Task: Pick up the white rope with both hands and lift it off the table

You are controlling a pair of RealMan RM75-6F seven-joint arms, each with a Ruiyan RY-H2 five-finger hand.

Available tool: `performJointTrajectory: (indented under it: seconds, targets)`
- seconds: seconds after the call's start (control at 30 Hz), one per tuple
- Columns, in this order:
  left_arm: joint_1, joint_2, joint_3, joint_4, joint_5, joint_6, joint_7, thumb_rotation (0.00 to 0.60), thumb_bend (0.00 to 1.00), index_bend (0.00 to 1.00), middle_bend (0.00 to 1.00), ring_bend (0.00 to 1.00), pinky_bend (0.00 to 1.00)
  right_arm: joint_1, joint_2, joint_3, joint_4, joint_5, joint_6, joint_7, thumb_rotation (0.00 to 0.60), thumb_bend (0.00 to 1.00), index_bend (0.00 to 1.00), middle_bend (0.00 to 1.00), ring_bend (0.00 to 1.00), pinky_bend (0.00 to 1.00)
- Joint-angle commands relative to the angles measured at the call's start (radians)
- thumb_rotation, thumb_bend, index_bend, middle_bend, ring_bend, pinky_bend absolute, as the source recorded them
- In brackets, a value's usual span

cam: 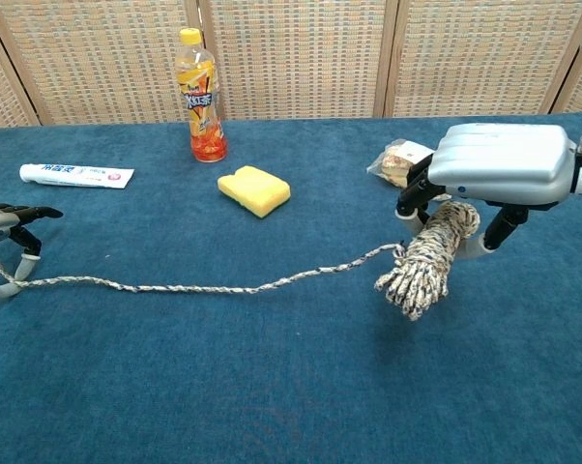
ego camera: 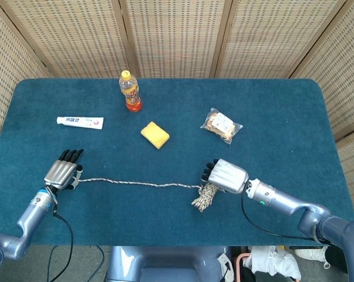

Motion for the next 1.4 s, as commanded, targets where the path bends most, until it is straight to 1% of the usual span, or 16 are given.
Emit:
performJointTrajectory:
  seconds: [0.03, 0.13, 0.2, 0.33, 0.4, 0.5, 0.6, 0.63, 0.77, 0.87, 0.93, 1.0, 1.1, 1.13, 1.23, 1.4]
  targets:
    - [0.001, 0.006, -0.003, -0.004, 0.004, 0.016, 0.001, 0.600, 0.50, 0.67, 0.00, 0.00, 0.00, -0.003, 0.004, 0.007, -0.009, 0.009, 0.004, 0.007, 0.600, 0.69, 0.61, 0.63, 0.43, 0.62]
    - [0.002, 0.016, -0.005, -0.003, 0.016, 0.044, 0.002, 0.600, 0.51, 0.69, 0.00, 0.00, 0.00, -0.007, 0.012, 0.026, -0.038, 0.034, 0.009, 0.024, 0.600, 0.70, 0.61, 0.63, 0.43, 0.62]
    - [0.003, 0.027, -0.004, -0.001, 0.032, 0.070, 0.002, 0.600, 0.52, 0.71, 0.00, 0.00, 0.00, -0.007, 0.023, 0.054, -0.075, 0.063, 0.014, 0.034, 0.600, 0.70, 0.62, 0.64, 0.43, 0.62]
    - [0.007, 0.039, 0.000, 0.011, 0.074, 0.139, -0.023, 0.600, 0.54, 0.76, 0.00, 0.00, 0.00, 0.001, 0.055, 0.116, -0.182, 0.138, -0.011, 0.046, 0.600, 0.71, 0.62, 0.64, 0.44, 0.62]
    - [0.008, 0.042, 0.006, 0.027, 0.108, 0.184, -0.039, 0.600, 0.55, 0.78, 0.00, 0.00, 0.00, 0.008, 0.077, 0.158, -0.264, 0.203, -0.051, 0.039, 0.600, 0.72, 0.62, 0.65, 0.44, 0.63]
    - [0.007, 0.042, 0.023, 0.056, 0.161, 0.246, -0.048, 0.600, 0.55, 0.78, 0.00, 0.00, 0.00, 0.019, 0.114, 0.227, -0.398, 0.340, -0.144, 0.000, 0.600, 0.76, 0.63, 0.68, 0.46, 0.63]
    - [0.006, 0.040, 0.047, 0.091, 0.226, 0.319, -0.044, 0.600, 0.56, 0.78, 0.00, 0.00, 0.00, 0.022, 0.128, 0.314, -0.516, 0.535, -0.212, -0.119, 0.600, 0.83, 0.64, 0.72, 0.47, 0.64]
    - [0.005, 0.038, 0.056, 0.104, 0.250, 0.348, -0.043, 0.600, 0.56, 0.79, 0.00, 0.00, 0.00, 0.026, 0.128, 0.345, -0.555, 0.617, -0.230, -0.181, 0.600, 0.84, 0.65, 0.73, 0.48, 0.64]
    - [0.002, 0.047, 0.084, 0.116, 0.326, 0.440, -0.039, 0.600, 0.56, 0.79, 0.00, 0.00, 0.00, 0.068, 0.121, 0.432, -0.641, 0.881, -0.257, -0.377, 0.600, 0.87, 0.65, 0.75, 0.51, 0.65]
    - [0.000, 0.065, 0.095, 0.097, 0.370, 0.506, -0.032, 0.600, 0.56, 0.80, 0.00, 0.00, 0.00, 0.108, 0.084, 0.484, -0.654, 1.025, -0.227, -0.477, 0.600, 0.92, 0.66, 0.77, 0.55, 0.69]
    - [-0.007, 0.087, 0.100, 0.062, 0.399, 0.543, -0.029, 0.600, 0.56, 0.80, 0.00, 0.00, 0.00, 0.141, 0.055, 0.503, -0.648, 1.109, -0.210, -0.546, 0.600, 0.94, 0.66, 0.78, 0.56, 0.71]
    - [-0.017, 0.113, 0.099, 0.021, 0.424, 0.572, -0.009, 0.600, 0.58, 0.82, 0.00, 0.00, 0.00, 0.167, 0.028, 0.511, -0.633, 1.159, -0.196, -0.598, 0.600, 0.95, 0.66, 0.78, 0.57, 0.71]
    - [-0.035, 0.163, 0.087, -0.078, 0.455, 0.610, 0.029, 0.600, 0.59, 0.83, 0.00, 0.00, 0.00, 0.202, -0.017, 0.515, -0.600, 1.219, -0.183, -0.657, 0.600, 0.95, 0.66, 0.78, 0.57, 0.72]
    - [-0.044, 0.190, 0.080, -0.129, 0.460, 0.613, 0.039, 0.600, 0.60, 0.83, 0.00, 0.00, 0.00, 0.213, -0.033, 0.513, -0.583, 1.240, -0.183, -0.675, 0.600, 0.95, 0.66, 0.78, 0.57, 0.72]
    - [-0.062, 0.254, 0.064, -0.252, 0.458, 0.600, 0.060, 0.600, 0.60, 0.83, 0.00, 0.00, 0.00, 0.232, -0.062, 0.504, -0.547, 1.271, -0.189, -0.709, 0.600, 0.95, 0.66, 0.78, 0.57, 0.72]
    - [-0.094, 0.361, 0.042, -0.460, 0.463, 0.553, 0.117, 0.600, 0.61, 0.83, 0.00, 0.00, 0.00, 0.251, -0.111, 0.485, -0.492, 1.289, -0.187, -0.745, 0.600, 0.95, 0.67, 0.79, 0.58, 0.73]
